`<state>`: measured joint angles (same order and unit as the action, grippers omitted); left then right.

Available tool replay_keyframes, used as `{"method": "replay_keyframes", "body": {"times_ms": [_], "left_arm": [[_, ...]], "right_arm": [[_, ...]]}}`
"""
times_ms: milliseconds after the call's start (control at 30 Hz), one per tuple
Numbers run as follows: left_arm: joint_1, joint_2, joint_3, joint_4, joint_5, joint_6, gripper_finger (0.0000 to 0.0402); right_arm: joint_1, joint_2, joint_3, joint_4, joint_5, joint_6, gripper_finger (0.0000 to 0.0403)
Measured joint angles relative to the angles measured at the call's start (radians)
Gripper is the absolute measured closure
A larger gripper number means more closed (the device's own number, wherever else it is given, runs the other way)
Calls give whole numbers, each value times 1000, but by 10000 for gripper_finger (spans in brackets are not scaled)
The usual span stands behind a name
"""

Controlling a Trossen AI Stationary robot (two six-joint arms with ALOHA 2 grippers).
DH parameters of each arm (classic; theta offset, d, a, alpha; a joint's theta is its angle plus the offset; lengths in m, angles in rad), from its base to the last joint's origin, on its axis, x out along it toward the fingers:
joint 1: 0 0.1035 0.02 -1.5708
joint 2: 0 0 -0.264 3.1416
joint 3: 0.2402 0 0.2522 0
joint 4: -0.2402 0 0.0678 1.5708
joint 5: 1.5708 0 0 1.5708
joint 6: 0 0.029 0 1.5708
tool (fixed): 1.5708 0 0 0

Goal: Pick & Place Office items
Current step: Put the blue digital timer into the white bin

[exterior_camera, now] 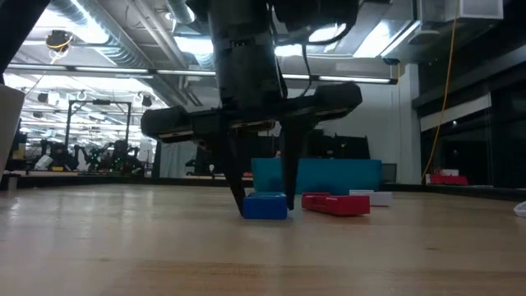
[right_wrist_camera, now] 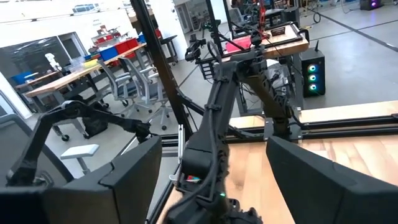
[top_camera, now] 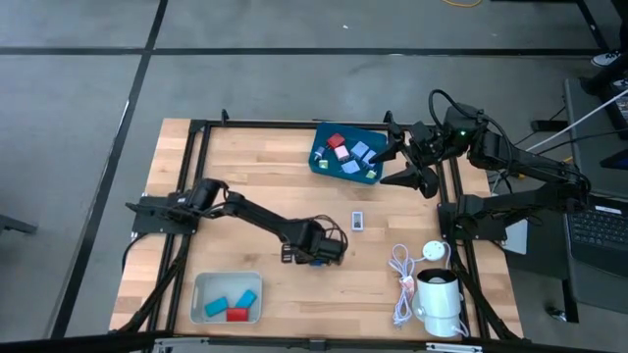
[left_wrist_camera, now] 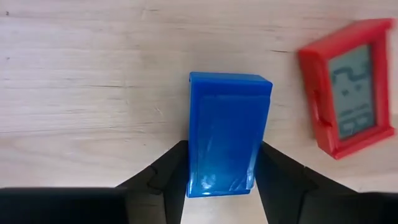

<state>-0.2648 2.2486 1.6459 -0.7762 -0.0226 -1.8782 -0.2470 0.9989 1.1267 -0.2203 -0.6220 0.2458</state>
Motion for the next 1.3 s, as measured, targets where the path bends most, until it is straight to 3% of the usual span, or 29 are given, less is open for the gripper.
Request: {"method": "replay_keyframes", "body": {"times_ms": [100, 367, 500, 567, 767, 933, 1000, 1133, 1300], "left_arm": [[-22, -34, 21, 2, -114, -2, 250], [-150, -205, 33, 27, -574, -29, 250], [-244, -269, 31, 15, -709, -46, 250], [-287, -308, 37, 17, -718, -46, 250], [-404, -361, 33, -58, -473, -45, 250], [-481, -365, 32, -191, -84, -117, 250], [-515, -366, 34, -233, 15, -156, 250], [-573, -367, 34, -376, 118, -292, 250], [-587, -366, 1, -440, 169, -296, 250]], "right_arm": [[0, 0, 0, 1, 0, 0, 105], [0, 0, 0, 2, 0, -7, 105], [0, 0, 0, 2, 0, -21, 105], [0, 4, 0, 3, 1, -28, 105], [0, 21, 1, 4, 1, -31, 105], [-1, 33, 1, 9, 2, -38, 105], [-1, 38, 1, 10, 4, -39, 105], [-1, 42, 1, 12, 4, -41, 105], [-1, 44, 1, 22, 13, -41, 105]]}}
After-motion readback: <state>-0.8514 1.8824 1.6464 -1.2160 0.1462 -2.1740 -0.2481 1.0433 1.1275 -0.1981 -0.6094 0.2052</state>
